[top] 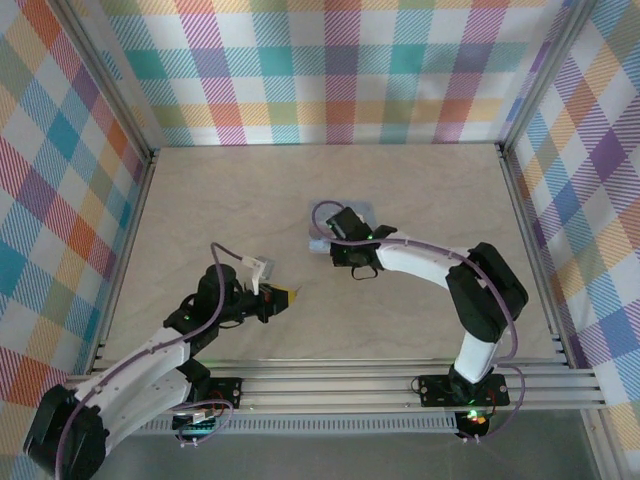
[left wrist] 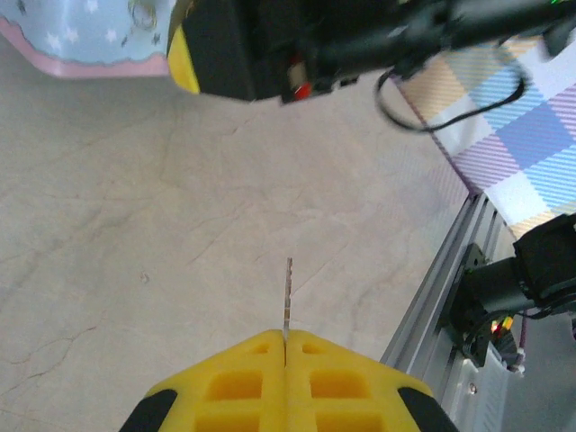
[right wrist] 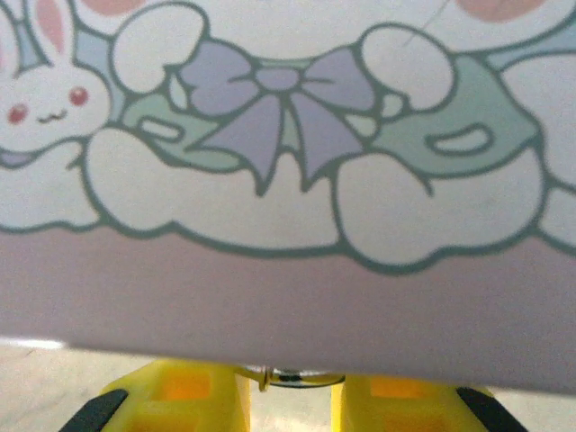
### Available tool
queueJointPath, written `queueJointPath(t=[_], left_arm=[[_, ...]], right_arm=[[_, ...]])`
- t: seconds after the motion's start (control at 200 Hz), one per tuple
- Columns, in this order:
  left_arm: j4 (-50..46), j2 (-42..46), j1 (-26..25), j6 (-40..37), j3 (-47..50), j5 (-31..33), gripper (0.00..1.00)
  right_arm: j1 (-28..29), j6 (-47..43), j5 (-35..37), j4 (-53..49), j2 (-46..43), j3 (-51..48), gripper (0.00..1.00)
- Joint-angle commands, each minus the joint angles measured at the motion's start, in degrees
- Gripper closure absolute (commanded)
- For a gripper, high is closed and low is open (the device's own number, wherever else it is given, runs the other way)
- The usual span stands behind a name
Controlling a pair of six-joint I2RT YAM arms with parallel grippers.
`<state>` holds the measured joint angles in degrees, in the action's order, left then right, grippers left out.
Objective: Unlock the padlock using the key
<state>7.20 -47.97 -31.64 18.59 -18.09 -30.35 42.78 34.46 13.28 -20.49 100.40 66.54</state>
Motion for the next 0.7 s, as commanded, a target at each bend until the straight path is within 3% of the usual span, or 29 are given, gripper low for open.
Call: queueJointPath(t=[0.0,0.385,0.695], left_arm=[[8.35,-5.01,-1.59,-1.49,-1.65,0.94,1.00],[20.40,-24.68,-4.92,-5.90,-8.23,2.48,1.00],[29.59,-36.08,-4.92,-5.14,-11.64,1.26,1.00]], right_arm=[[-1.59,-0.02,-8.99,-6.51,-3.19,4.21,1.00],[-3.72,-2.34,-21.57,-18.87,-1.27,10.99,1.00],[-5.54,-2.47,-30.54,-20.36,-0.37,12.37,1.00]])
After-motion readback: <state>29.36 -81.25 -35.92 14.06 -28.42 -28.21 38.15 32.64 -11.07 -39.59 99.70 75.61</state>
